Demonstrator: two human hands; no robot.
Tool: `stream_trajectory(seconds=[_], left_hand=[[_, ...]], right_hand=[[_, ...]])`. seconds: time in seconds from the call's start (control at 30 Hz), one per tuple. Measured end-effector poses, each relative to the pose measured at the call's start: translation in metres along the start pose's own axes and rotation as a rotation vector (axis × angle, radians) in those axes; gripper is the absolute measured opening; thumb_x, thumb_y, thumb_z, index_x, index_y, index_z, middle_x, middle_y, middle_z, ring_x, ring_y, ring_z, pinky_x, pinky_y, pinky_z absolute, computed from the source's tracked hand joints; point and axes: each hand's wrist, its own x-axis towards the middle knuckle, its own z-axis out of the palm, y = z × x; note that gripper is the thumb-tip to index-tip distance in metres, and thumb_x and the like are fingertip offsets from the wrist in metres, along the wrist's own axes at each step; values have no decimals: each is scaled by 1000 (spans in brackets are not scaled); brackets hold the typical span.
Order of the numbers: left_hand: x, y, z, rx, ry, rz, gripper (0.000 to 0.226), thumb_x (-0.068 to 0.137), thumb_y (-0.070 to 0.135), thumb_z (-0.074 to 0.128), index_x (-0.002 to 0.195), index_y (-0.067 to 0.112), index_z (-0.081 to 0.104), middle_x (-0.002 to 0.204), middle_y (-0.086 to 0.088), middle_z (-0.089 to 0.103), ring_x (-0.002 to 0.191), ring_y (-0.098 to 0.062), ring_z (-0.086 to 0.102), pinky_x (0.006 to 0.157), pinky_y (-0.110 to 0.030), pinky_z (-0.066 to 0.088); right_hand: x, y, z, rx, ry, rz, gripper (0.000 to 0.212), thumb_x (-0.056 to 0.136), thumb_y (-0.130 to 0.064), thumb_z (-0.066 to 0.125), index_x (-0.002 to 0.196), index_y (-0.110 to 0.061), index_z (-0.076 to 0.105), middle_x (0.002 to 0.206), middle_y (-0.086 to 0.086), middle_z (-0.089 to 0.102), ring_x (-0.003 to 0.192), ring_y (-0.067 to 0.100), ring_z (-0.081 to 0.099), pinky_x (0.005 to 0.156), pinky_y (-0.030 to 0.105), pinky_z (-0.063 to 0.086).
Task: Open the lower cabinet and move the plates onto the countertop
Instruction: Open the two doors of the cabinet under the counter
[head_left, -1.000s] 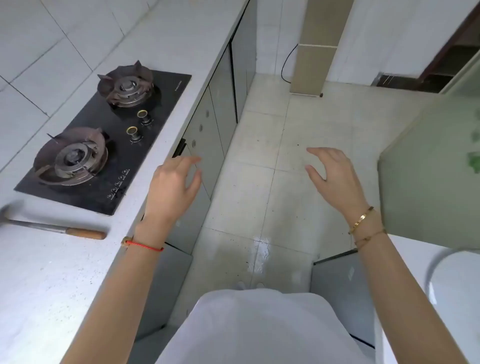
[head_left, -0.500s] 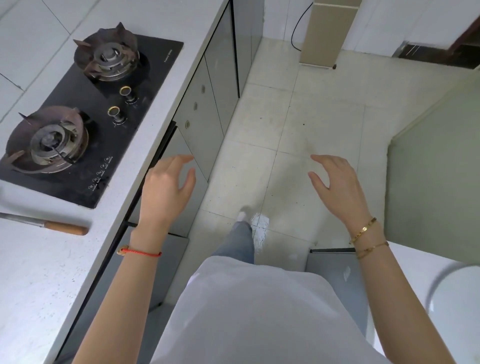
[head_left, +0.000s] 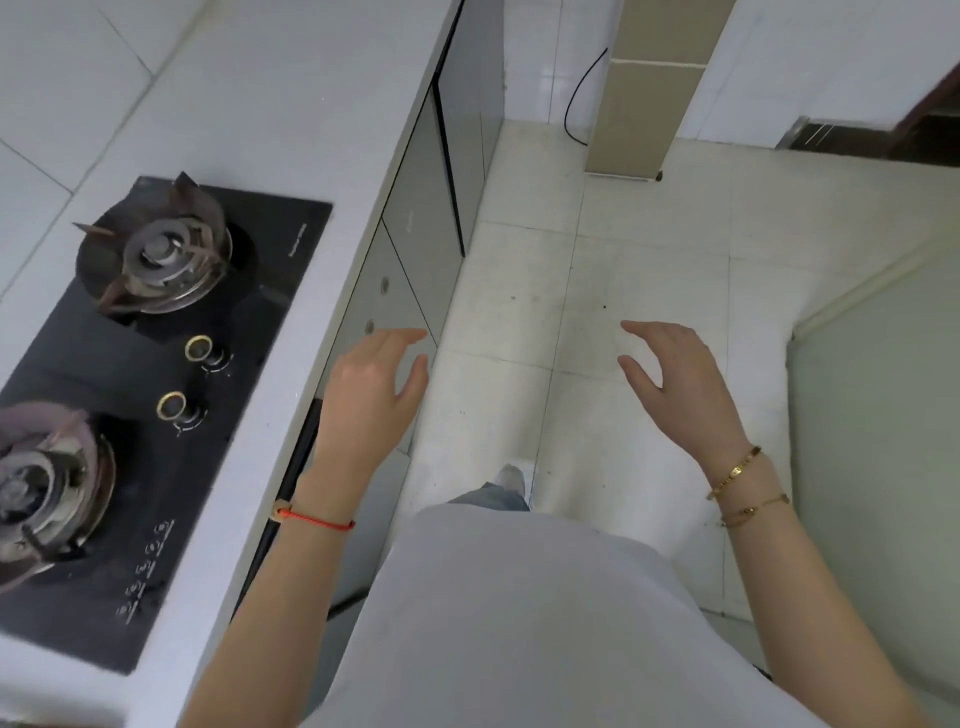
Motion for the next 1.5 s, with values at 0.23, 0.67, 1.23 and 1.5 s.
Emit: stream_trajectory(seconds=[0.23, 0.67, 1.23, 1.5], left_hand=[[133, 0, 22, -47, -106, 19, 30, 96, 19, 55, 123, 10, 62, 119, -5, 66, 110, -20, 59, 96, -23, 41], [385, 24, 109, -76, -51, -116, 29, 96, 19, 55, 122, 11, 63, 119, -5, 65, 109, -24, 61, 95, -43, 49], [618, -5, 142, 14, 235, -478, 25, 92, 14, 59, 117, 11, 65, 109, -5, 69, 100, -26, 63, 88, -42, 50], [713, -54, 131, 82, 316, -608, 24, 93, 14, 59, 116, 9, 66, 112, -3, 70, 103, -25, 65, 88, -43, 51]], right_hand=[[107, 17, -9, -4, 6, 53, 38, 96, -26, 52, 132, -15, 53, 129, 3, 58, 123, 21, 47, 105, 32, 34], [402, 115, -43, -20, -39, -62, 38, 96, -26, 53, 132, -15, 53, 128, 5, 59, 122, 23, 49, 105, 33, 35], [766, 110, -29, 28, -259, -456, 36, 94, -21, 55, 129, -11, 54, 123, 6, 61, 117, 23, 52, 100, 40, 45], [917, 55, 8, 24, -335, -619, 36, 95, -23, 53, 129, -11, 53, 124, 6, 60, 117, 21, 49, 100, 38, 43]])
